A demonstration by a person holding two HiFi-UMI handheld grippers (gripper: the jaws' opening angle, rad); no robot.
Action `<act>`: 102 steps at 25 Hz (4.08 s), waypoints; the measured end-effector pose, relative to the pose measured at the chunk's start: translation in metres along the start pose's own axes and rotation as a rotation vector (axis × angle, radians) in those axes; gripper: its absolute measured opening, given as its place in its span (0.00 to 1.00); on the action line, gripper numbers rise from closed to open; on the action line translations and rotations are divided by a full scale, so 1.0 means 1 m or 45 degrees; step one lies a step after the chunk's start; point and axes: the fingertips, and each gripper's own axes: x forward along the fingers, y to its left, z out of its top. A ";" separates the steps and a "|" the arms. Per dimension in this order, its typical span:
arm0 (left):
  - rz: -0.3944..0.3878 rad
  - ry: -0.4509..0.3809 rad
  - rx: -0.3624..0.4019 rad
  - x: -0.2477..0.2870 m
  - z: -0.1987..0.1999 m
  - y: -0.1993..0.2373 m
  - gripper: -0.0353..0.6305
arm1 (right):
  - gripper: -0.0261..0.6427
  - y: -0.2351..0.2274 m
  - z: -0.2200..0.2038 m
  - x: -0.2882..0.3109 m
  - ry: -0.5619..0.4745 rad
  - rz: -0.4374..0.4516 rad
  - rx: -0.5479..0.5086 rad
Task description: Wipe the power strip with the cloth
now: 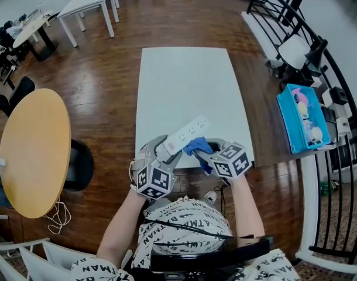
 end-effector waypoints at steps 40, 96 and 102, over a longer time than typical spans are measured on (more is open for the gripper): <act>-0.270 -0.017 0.556 -0.017 0.005 -0.068 0.48 | 0.24 -0.050 0.004 -0.037 0.384 -0.133 -0.513; -0.451 0.235 0.050 0.077 -0.107 -0.011 0.48 | 0.24 -0.046 -0.028 -0.058 -0.078 -0.252 0.020; -0.574 0.240 0.070 0.094 -0.114 -0.024 0.48 | 0.24 -0.049 -0.045 -0.046 -0.073 -0.307 0.136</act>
